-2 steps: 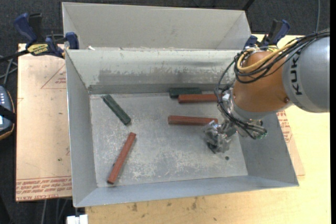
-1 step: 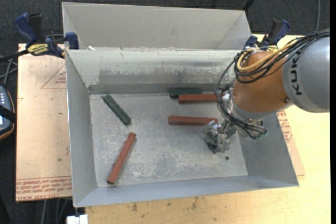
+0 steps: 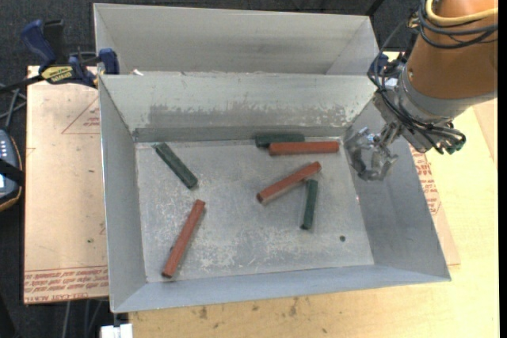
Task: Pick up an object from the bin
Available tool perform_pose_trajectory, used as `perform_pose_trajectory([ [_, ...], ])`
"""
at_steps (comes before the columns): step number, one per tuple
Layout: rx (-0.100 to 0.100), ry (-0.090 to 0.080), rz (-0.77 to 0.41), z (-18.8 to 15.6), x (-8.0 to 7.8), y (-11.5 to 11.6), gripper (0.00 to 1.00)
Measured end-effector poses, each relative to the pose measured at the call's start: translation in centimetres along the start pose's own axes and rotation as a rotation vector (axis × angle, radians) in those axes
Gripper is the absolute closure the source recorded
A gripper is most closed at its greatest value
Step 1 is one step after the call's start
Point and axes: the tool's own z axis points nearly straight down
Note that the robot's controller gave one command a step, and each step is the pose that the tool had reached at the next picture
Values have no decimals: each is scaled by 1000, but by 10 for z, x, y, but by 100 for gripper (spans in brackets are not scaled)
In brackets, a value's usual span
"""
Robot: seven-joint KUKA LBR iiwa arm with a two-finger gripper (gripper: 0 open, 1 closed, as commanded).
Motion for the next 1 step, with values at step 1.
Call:
perform_pose_trajectory([
  [1, -7, 6, 0, 5, 1, 1, 0],
])
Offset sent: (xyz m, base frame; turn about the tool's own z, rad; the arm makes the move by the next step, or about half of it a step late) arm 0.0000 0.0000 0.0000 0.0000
